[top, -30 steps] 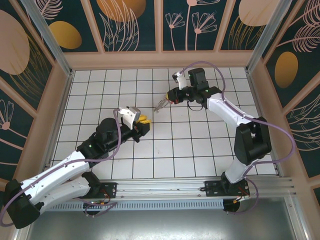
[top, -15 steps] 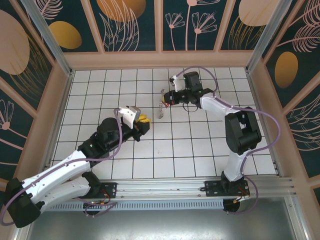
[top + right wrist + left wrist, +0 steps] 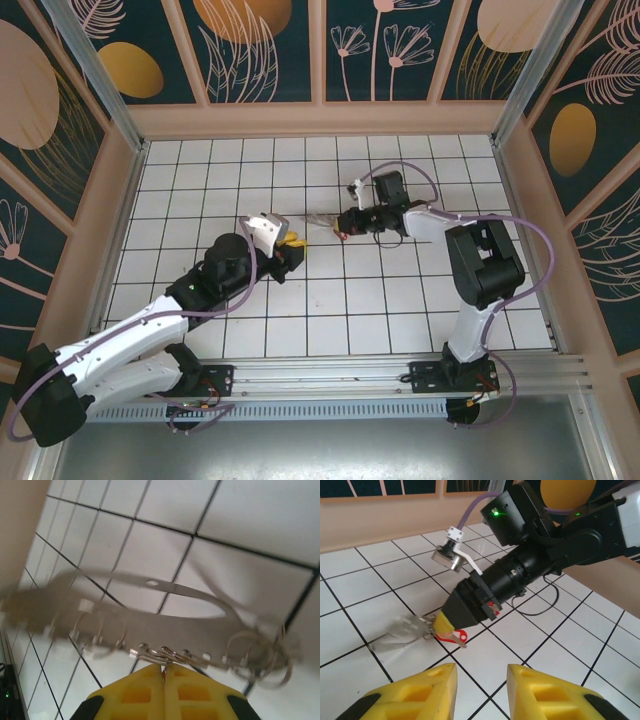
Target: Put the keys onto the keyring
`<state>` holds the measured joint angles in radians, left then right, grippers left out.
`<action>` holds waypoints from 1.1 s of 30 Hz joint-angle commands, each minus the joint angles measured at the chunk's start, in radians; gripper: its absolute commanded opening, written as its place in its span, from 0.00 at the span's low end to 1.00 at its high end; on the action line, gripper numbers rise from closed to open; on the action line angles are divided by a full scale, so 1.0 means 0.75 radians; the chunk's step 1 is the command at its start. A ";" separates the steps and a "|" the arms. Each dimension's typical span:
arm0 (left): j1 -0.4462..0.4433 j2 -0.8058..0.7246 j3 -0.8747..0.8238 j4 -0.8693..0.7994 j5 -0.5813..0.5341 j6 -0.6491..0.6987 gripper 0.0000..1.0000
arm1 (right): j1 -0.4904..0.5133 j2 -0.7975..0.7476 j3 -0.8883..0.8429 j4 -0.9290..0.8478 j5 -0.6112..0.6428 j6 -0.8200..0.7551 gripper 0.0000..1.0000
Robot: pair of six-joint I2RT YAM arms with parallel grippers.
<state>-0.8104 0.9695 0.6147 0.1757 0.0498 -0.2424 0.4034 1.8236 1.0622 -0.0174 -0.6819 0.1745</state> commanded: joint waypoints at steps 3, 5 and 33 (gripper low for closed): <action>0.003 0.033 0.033 0.073 0.042 -0.029 0.32 | -0.025 -0.121 -0.101 0.097 -0.001 0.039 0.00; 0.004 0.041 0.039 0.076 0.044 -0.025 0.32 | -0.032 -0.135 -0.138 0.107 -0.001 0.043 0.00; 0.003 0.090 0.086 0.106 0.179 -0.070 0.39 | -0.042 -0.665 -0.591 0.064 0.592 0.111 0.35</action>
<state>-0.8104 1.0428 0.6346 0.2283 0.1509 -0.2699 0.3744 1.3727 0.6231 0.0559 -0.3237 0.2684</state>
